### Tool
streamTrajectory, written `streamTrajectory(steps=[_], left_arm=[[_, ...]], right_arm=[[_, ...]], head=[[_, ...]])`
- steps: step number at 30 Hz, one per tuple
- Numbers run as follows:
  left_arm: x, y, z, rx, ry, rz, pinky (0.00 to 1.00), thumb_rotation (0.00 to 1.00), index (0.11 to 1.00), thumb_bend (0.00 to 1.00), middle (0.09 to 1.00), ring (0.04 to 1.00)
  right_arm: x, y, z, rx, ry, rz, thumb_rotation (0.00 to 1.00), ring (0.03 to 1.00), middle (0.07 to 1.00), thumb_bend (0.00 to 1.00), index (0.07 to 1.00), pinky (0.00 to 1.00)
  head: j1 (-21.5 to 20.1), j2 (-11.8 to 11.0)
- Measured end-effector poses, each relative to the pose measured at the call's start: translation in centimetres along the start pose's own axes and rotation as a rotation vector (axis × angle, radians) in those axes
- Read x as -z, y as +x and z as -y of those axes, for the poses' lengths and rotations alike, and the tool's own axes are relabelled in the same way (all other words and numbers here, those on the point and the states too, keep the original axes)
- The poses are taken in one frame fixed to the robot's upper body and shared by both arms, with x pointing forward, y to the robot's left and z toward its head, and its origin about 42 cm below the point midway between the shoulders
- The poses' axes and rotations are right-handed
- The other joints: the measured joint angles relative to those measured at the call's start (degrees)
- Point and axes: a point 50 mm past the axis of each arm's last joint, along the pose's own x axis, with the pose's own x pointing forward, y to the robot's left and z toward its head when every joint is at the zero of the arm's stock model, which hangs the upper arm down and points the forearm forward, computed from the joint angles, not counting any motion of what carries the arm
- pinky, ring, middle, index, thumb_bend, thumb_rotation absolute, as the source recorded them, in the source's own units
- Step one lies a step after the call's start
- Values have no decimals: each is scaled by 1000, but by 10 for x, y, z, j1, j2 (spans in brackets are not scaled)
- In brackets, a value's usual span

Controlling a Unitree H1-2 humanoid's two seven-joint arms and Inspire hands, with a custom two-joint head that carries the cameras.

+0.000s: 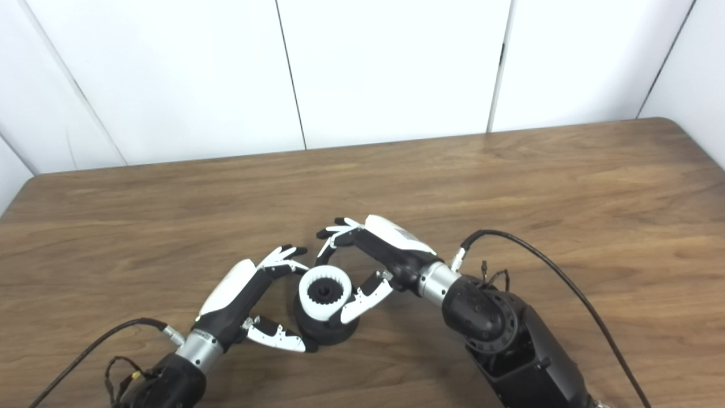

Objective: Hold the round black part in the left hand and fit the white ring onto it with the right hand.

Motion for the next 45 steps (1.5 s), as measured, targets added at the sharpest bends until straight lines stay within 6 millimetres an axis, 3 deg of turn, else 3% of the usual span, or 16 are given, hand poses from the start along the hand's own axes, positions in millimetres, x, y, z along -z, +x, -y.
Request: streamTrajectory(steps=[17,19,22,32,40,45], left_arm=[[-2,1,3,2,-6,-7,935,200,672,914,936,996],[-3,1,3,3,-7,-10,934,199,688,927,932,993],[-2,1,3,4,-10,-18,932,203,718,950,928,989],[-4,1,1,-5,-21,-22,929,254,801,1000,921,980],[-4,-2,-6,11,-56,-27,933,215,890,1000,935,980],[-2,-8,-16,41,-69,-46,942,273,926,1000,955,991]], right_arm=[[-1,0,-3,-10,-25,2,158,994,887,523,494,970],[0,0,-2,-12,-28,0,258,992,885,773,588,958],[2,-1,-2,-18,-38,-4,327,990,885,901,635,945],[10,-2,-2,-40,-53,-18,398,982,885,966,648,899],[14,-4,4,-25,-13,-22,395,992,891,994,679,873],[16,-6,10,-11,11,-20,418,978,892,997,712,877]], head=[[4,4],[4,4],[5,4],[10,5],[18,4],[23,2]])
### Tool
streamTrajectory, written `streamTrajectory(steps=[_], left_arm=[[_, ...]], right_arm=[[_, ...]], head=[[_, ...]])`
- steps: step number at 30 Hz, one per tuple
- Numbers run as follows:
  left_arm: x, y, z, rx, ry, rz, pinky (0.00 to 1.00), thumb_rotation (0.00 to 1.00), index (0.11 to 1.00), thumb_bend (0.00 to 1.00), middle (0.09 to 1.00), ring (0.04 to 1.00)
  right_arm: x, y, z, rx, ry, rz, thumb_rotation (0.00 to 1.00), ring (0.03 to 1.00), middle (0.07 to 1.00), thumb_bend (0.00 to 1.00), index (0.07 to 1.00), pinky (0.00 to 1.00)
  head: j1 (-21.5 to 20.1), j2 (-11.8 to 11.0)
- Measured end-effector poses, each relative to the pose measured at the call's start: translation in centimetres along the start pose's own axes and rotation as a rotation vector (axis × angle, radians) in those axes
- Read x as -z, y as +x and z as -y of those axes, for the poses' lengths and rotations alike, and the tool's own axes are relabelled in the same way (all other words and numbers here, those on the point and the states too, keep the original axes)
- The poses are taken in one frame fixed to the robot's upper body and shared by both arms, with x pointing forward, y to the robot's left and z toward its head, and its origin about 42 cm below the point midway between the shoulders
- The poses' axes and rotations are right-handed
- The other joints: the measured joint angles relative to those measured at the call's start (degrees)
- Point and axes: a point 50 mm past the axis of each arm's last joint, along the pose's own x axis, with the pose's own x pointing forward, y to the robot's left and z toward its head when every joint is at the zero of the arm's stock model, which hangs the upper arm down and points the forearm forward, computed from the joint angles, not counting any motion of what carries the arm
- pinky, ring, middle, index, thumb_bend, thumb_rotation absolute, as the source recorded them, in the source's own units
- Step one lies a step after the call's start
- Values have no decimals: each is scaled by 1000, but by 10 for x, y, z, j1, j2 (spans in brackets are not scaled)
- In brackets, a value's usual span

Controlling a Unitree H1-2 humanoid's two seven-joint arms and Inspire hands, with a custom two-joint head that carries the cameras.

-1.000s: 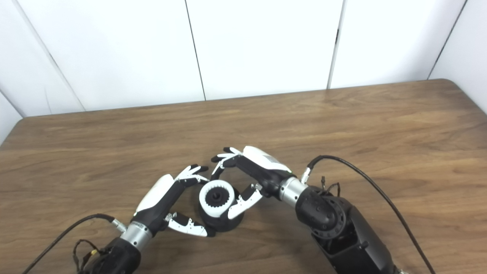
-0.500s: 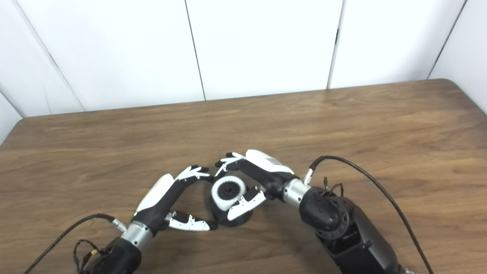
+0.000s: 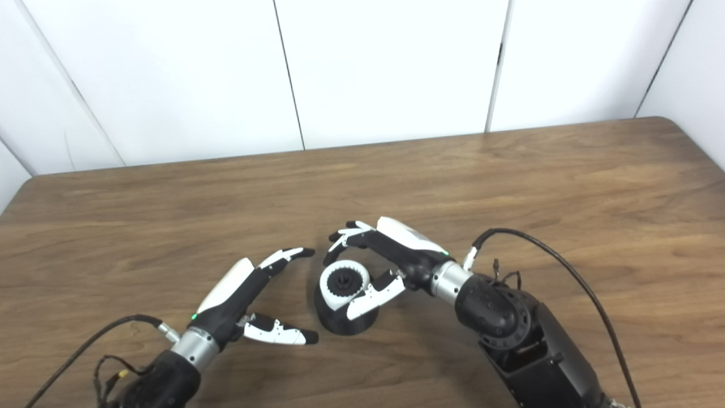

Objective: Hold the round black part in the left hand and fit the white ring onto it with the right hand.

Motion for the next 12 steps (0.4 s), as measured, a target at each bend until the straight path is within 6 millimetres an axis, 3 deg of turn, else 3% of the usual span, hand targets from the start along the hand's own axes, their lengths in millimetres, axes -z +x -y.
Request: streamTrajectory(steps=[2,4,6,9,10,12], left_arm=[[3,-4,-5,2,-26,-8,958,325,936,1000,958,991],[7,-16,-13,-26,-70,-28,918,461,947,979,956,965],[14,-28,-16,-58,-99,-50,878,581,954,920,953,939],[19,-36,-20,-114,-124,-66,899,709,964,848,964,947],[20,-37,-22,-137,-133,-75,921,798,980,794,981,968],[24,-41,-24,-186,-162,-91,939,874,992,715,995,985]], right_arm=[[1,-1,3,9,13,1,443,958,888,987,730,867],[4,-4,8,33,29,-5,509,936,892,936,770,856],[9,-8,11,59,49,-15,560,920,900,879,802,846],[14,-14,12,104,74,-31,641,909,900,800,843,854],[15,-15,12,121,96,-30,712,906,905,756,868,859],[16,-16,11,170,144,-29,754,892,899,711,877,840]], head=[[1,-3],[1,-4],[1,-4],[1,-6],[0,-6],[-2,-7]])
